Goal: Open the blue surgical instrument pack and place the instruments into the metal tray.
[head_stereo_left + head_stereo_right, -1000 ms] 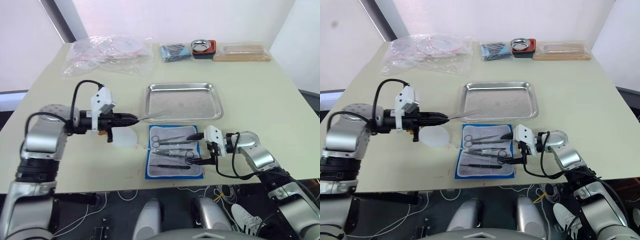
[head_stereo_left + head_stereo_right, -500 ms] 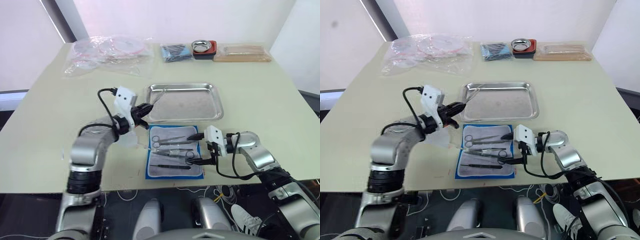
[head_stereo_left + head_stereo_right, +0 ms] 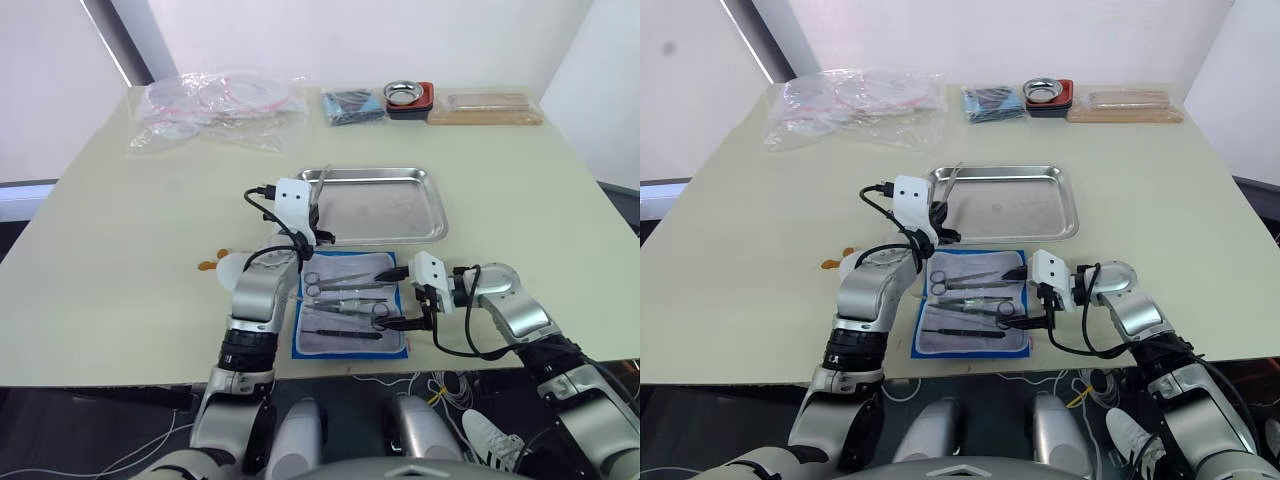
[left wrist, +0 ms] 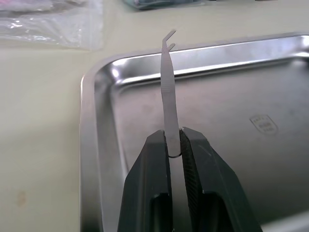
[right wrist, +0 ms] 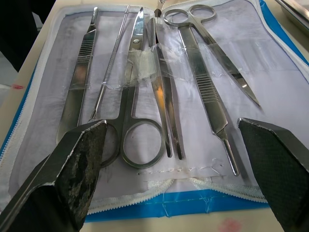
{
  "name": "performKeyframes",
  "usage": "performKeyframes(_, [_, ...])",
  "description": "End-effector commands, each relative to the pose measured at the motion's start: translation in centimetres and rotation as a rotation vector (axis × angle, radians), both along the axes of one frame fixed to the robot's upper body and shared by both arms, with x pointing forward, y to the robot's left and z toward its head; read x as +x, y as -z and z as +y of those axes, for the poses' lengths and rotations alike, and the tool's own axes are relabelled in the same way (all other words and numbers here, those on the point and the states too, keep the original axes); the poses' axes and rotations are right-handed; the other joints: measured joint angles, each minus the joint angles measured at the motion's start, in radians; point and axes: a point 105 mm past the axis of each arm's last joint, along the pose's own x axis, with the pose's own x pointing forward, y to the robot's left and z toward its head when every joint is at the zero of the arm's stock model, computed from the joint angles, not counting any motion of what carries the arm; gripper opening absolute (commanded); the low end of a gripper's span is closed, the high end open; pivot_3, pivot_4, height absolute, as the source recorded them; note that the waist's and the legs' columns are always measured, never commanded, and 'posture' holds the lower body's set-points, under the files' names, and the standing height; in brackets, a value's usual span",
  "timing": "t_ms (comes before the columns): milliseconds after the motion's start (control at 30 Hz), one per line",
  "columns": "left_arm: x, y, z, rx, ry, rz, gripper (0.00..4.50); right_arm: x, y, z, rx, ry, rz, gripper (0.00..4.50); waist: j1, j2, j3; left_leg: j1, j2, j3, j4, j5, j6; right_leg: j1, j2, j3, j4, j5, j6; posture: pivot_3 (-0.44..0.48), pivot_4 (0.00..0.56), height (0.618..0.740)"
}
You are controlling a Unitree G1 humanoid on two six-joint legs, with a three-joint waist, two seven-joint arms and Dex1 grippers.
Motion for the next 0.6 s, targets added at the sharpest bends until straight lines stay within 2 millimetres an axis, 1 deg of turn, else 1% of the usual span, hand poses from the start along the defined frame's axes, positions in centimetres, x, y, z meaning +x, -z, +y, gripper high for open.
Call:
performKeyframes(33, [0.3,-1.3,-0.2,-0.069,-0.051,-0.027,0.04,-2.1,6.5,-2.6,-0.219,0.064,0.196,4.50,0.000,-0.001,0.000,0.000,0.000,0.000,0.000,0.000,0.000,0.000,0.000,0.000,0.000,0.000,0.000,0.000,0.150,0.740])
performKeyframes(100, [0.3,-1.4,-0.3,-0.073,-0.052,-0.024,0.04,-2.1,6.4,-2.5,-0.217,0.067,0.195,4.50,-0.001,-0.001,0.000,0.000,0.000,0.000,0.000,0.000,0.000,0.000,0.000,0.000,0.000,0.000,0.000,0.000,0.150,0.740])
performKeyframes(233, [0.1,-0.8,-0.9,-0.090,-0.027,0.017,0.04,-2.0,6.4,-2.5,-0.215,0.069,0.193,4.50,-0.001,-0.001,0.000,0.000,-0.001,0.000,0.000,0.000,0.000,0.000,0.000,0.000,0.000,0.000,0.000,0.000,0.150,0.740])
performKeyframes(500, [0.1,-0.3,-0.2,-0.076,-0.080,0.047,0.04,-1.9,6.4,-2.5,-0.211,0.076,0.191,4.50,-0.001,-0.001,0.000,0.000,-0.001,-0.001,0.000,0.000,0.000,0.000,0.000,0.000,0.000,0.000,0.000,0.000,0.150,0.740])
performKeyframes(600, [0.2,-0.2,-0.3,-0.079,-0.085,0.059,0.04,-1.8,6.4,-2.6,-0.212,0.078,0.191,4.50,-0.001,-0.001,0.000,0.000,-0.001,-0.001,0.000,0.000,0.000,0.000,0.000,0.000,0.000,0.000,0.000,0.000,0.150,0.740])
